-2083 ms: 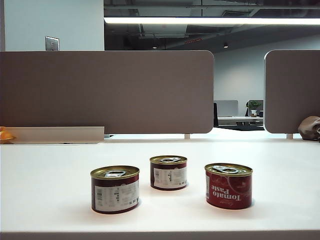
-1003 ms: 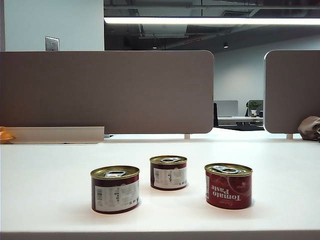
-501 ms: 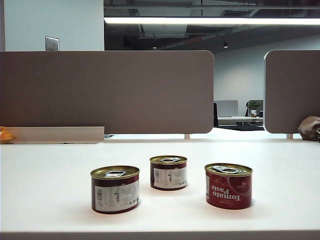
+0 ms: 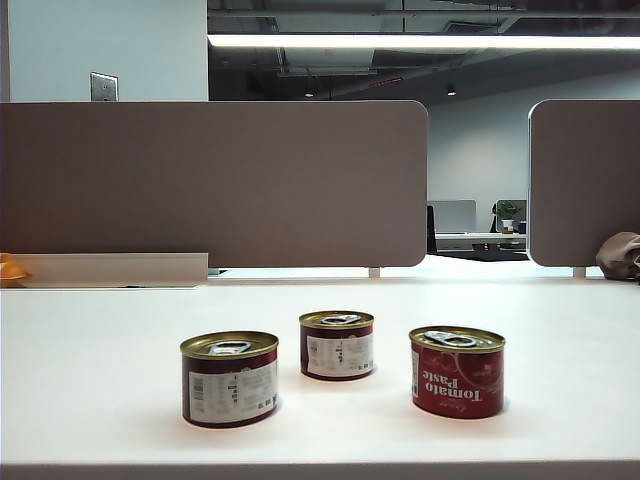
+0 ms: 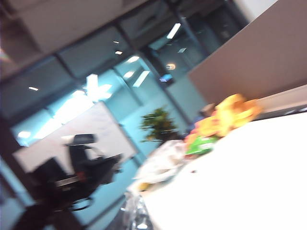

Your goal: Pick up the cans one by one and stack them together.

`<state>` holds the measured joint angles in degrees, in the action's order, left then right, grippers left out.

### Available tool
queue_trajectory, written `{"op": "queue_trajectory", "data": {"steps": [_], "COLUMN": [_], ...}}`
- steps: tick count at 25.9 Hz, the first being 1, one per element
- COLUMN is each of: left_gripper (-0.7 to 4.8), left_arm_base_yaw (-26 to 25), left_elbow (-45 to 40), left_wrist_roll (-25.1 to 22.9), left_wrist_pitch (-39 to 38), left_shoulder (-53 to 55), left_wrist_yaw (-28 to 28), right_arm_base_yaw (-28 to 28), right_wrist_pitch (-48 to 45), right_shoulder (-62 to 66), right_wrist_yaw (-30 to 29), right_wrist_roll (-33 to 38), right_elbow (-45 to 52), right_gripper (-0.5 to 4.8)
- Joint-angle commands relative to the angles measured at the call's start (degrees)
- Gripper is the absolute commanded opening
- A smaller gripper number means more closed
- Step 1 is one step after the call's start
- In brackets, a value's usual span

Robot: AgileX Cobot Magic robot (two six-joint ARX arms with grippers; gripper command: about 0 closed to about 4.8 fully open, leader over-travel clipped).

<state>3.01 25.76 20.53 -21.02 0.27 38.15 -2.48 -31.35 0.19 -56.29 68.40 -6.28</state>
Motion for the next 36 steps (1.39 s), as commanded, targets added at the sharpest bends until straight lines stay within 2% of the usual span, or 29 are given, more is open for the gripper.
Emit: {"op": "queue_trajectory", "data": {"steps": [1, 3, 5, 8, 12, 14, 17, 20, 23, 25, 27, 28, 30, 33, 36], "left_gripper": [-0.06, -0.06, -0.06, -0.06, -0.06, -0.06, -0.06, -0.06, -0.06, -0.06, -0.06, -0.06, -0.06, -0.06, -0.06], "left_arm_base_yaw": [0.0, 0.0, 0.0, 0.0, 0.0, 0.8, 3.7, 7.9, 13.2, 19.9, 23.2, 26.2, 27.7, 28.8, 28.8], "left_elbow": [3.9, 9.8, 14.1, 24.5, 40.6, 43.1, 43.0, 43.0, 42.6, 40.7, 39.0, 37.3, 35.8, 33.6, 31.1], "left_wrist_roll": [-5.8, -7.5, -10.3, -16.4, -26.6, -27.6, -27.9, -30.9, -32.1, -32.5, -32.8, -33.9, -33.8, -33.6, -33.6], "left_wrist_pitch": [-1.1, -1.4, -3.2, -8.5, -20.7, -22.8, -23.8, -28.5, -31.1, -32.1, -32.0, -31.7, -30.9, -28.7, -27.6], "left_shoulder": [1.4, 7.4, 11.2, 19.3, 35.0, 41.3, 46.1, 52.0, 55.9, 60.1, 61.9, 63.3, 64.2, 64.7, 64.7], "left_wrist_yaw": [-3.2, -4.9, -4.9, -6.2, -8.5, -7.3, -6.4, -7.0, -9.1, -15.4, -16.5, -16.7, -19.3, -21.7, -22.2], "right_arm_base_yaw": [-3.6, -9.1, -11.7, -13.0, -12.7, -12.1, -10.5, -8.9, -6.2, -2.0, 1.2, 5.0, 9.6, 17.4, 25.2], "right_wrist_pitch": [15.8, 30.9, 35.1, 36.8, 38.3, 39.6, 43.5, 53.9, 63.5, 75.4, 80.1, 83.1, 83.6, 82.9, 83.0], "right_shoulder": [0.2, 0.3, 0.3, 1.6, 8.7, 13.3, 17.6, 23.1, 27.6, 33.8, 37.3, 40.1, 42.4, 45.7, 49.3], "right_wrist_yaw": [-0.4, 2.4, 3.0, 5.3, 4.0, 3.0, 2.3, 2.9, 7.0, 13.9, 17.0, 19.5, 22.1, 27.3, 35.7], "right_wrist_roll": [-16.5, -33.1, -39.4, -41.3, -43.4, -45.0, -51.7, -61.4, -69.2, -80.4, -83.9, -85.1, -85.1, -85.2, -85.2], "right_elbow": [-8.1, -17.2, -20.7, -24.6, -30.0, -32.5, -34.4, -37.2, -40.1, -43.8, -45.5, -46.9, -47.6, -47.6, -47.5], "right_gripper": [-0.05, -0.05, -0.05, -0.05, -0.05, -0.05, -0.05, -0.05, -0.05, -0.05, -0.05, -0.05, -0.05, -0.05, -0.04]}}
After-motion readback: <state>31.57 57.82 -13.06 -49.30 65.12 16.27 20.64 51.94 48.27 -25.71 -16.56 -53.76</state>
